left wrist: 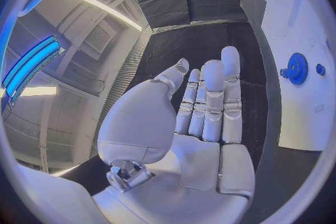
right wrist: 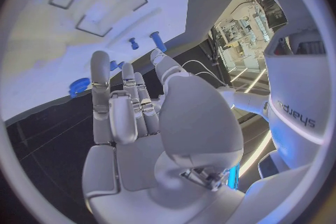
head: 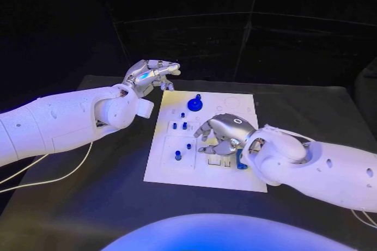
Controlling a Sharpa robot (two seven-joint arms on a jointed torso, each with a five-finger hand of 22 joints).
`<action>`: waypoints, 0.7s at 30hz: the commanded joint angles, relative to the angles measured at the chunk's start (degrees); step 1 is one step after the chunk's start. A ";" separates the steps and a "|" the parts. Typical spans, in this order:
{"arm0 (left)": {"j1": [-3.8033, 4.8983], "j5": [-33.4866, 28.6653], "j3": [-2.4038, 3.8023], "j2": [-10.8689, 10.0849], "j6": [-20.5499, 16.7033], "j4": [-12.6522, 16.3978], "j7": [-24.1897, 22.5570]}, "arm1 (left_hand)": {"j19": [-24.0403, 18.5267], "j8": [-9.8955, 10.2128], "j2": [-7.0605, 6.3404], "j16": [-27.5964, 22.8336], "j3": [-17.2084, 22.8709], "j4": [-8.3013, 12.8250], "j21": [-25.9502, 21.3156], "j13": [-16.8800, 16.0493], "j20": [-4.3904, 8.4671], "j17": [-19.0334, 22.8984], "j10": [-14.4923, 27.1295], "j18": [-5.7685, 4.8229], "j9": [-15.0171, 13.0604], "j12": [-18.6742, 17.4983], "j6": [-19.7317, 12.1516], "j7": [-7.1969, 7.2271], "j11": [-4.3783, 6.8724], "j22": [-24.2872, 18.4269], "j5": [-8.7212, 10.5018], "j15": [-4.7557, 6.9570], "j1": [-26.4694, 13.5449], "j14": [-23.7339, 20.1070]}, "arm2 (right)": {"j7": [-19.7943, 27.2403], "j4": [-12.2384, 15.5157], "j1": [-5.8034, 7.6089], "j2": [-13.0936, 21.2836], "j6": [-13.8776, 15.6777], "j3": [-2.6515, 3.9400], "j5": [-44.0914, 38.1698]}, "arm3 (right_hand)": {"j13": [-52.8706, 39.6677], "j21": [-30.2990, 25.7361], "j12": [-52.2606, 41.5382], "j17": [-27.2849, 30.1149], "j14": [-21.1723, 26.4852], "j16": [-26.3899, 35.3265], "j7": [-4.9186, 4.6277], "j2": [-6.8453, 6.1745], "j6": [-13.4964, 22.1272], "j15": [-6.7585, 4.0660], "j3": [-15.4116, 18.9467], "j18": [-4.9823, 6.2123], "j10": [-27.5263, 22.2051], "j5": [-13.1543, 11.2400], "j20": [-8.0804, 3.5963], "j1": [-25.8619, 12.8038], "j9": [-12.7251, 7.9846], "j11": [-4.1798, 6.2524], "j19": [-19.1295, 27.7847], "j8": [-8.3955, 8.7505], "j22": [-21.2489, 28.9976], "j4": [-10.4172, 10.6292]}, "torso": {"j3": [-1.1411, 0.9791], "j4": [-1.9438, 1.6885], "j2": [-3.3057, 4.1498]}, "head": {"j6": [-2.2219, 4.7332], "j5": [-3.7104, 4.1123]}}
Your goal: Assemble the parts on the task board
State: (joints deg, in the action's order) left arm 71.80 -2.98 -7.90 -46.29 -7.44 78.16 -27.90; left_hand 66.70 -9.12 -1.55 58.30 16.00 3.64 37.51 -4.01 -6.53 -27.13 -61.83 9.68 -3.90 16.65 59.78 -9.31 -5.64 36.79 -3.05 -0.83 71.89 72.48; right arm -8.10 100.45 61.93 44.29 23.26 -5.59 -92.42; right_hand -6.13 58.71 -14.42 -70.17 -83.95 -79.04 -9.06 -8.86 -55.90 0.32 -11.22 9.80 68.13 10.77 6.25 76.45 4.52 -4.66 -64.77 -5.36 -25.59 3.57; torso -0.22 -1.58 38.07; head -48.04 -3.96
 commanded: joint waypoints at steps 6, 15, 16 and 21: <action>0.07 -0.16 -0.01 -0.43 0.84 0.30 -0.03 | -0.38 0.26 0.16 -0.28 0.00 0.28 -0.31 0.08 -0.20 0.05 0.30 0.77 0.07 -0.32 -0.20 -0.28 0.00 -0.06 0.13 -0.02 0.54 -0.35 | -6.95 5.78 0.90 12.51 -0.77 0.29 17.33 | -48.27 6.62 -48.21 -9.90 -4.53 -6.15 3.12 -0.60 -3.47 -3.24 8.50 -1.15 17.04 6.23 -3.33 -5.72 0.99 3.75 -5.84 -4.10 -10.77 5.01 | 0.34 1.40 -0.56 | 0.83 3.06; 0.03 -0.16 -0.16 -0.53 1.05 0.55 0.11 | -0.38 0.26 0.14 -0.21 -0.03 0.26 -0.34 0.08 -0.21 -0.07 0.31 0.77 0.07 -0.31 -0.21 -0.29 -0.01 -0.08 0.13 -0.03 0.51 -0.31 | -16.51 7.95 0.67 17.94 -3.04 0.23 14.24 | -74.39 8.83 -69.35 -13.89 -4.97 -8.36 3.20 2.39 -1.96 -3.17 16.91 -1.58 17.48 6.48 -3.09 -4.23 2.28 3.48 -7.18 -9.94 -14.61 10.19 | 0.33 2.20 -0.70 | 0.71 4.55; 0.02 -0.16 -0.18 -0.53 1.07 0.56 0.13 | -0.38 0.26 0.14 -0.21 -0.03 0.26 -0.34 0.08 -0.21 -0.07 0.31 0.77 0.07 -0.31 -0.21 -0.29 -0.01 -0.08 0.13 -0.03 0.51 -0.31 | -17.53 8.03 0.54 17.96 -3.36 0.23 13.65 | -75.03 9.01 -69.77 -14.18 -5.02 -8.50 3.21 2.43 -1.86 -3.19 17.47 -1.65 17.71 6.35 -3.07 -4.55 2.35 3.48 -7.31 -10.27 -14.95 10.85 | 0.32 2.20 -0.72 | 0.69 4.56; 0.00 -0.16 -0.26 -0.57 1.17 0.62 0.15 | -0.38 0.26 0.14 -0.21 -0.03 0.26 -0.34 0.08 -0.21 -0.07 0.31 0.77 0.07 -0.31 -0.21 -0.29 -0.01 -0.08 0.13 -0.03 0.51 -0.31 | -21.10 8.21 -0.17 17.32 -4.64 0.20 11.74 | -76.33 9.59 -70.53 -15.15 -5.18 -8.96 3.38 2.55 -1.55 -3.28 19.65 -1.79 18.12 7.04 -3.11 -6.31 2.86 3.59 -7.73 -11.83 -15.98 13.21 | 0.45 1.83 -0.75 | 0.65 4.83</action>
State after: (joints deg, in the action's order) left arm 71.75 -2.99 -8.18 -46.81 -7.12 78.65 -27.65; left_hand 66.70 -9.12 -1.55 58.31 16.00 3.64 37.51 -4.01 -6.53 -27.14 -61.83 9.68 -3.91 16.65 59.77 -9.31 -5.63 36.80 -3.05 -0.83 71.88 72.48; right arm -24.38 108.41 61.80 61.83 20.70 -5.40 -78.79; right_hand -74.95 68.10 -84.75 -74.95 -84.04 -87.86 -5.64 -6.14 -57.79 -2.80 8.19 8.87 83.95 17.50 3.03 70.63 7.34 -0.92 -72.08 -17.08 -41.50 16.66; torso 0.15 0.43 37.35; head -47.35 0.77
